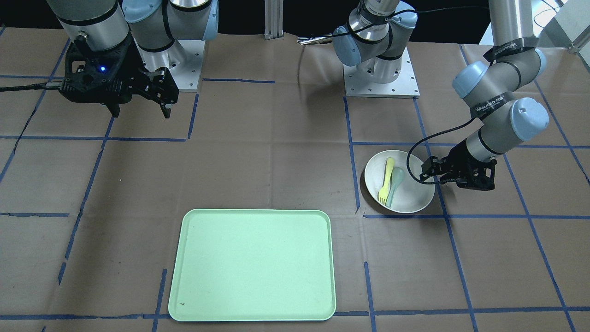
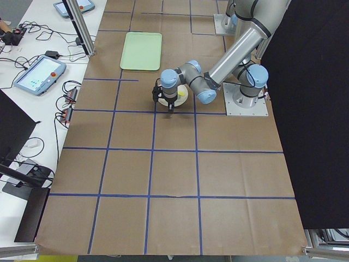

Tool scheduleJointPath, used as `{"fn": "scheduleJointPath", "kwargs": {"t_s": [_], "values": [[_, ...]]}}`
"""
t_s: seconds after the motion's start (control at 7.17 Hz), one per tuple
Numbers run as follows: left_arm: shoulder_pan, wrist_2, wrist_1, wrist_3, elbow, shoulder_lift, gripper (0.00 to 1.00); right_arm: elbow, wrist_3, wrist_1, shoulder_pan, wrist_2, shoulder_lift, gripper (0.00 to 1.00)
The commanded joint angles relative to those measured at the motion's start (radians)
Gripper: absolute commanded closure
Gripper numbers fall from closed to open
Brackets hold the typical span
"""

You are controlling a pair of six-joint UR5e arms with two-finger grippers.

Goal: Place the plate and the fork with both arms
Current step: 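Grip the white plate's rim with the left gripper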

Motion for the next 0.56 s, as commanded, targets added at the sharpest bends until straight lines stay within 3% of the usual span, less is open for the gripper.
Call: {"fn": "scheduleJointPath", "kwargs": {"t_s": [0.0, 0.42], "values": [[0.001, -0.001, -0.001, -0.008, 0.0, -0.01, 0.49, 0.0, 0.002, 0.0, 0.0, 0.0, 0.0, 0.0], [0.001, -0.002, -0.001, -0.015, 0.002, -0.01, 0.86, 0.0, 0.002, 0.0, 0.0, 0.002, 0.0, 0.0]]}}
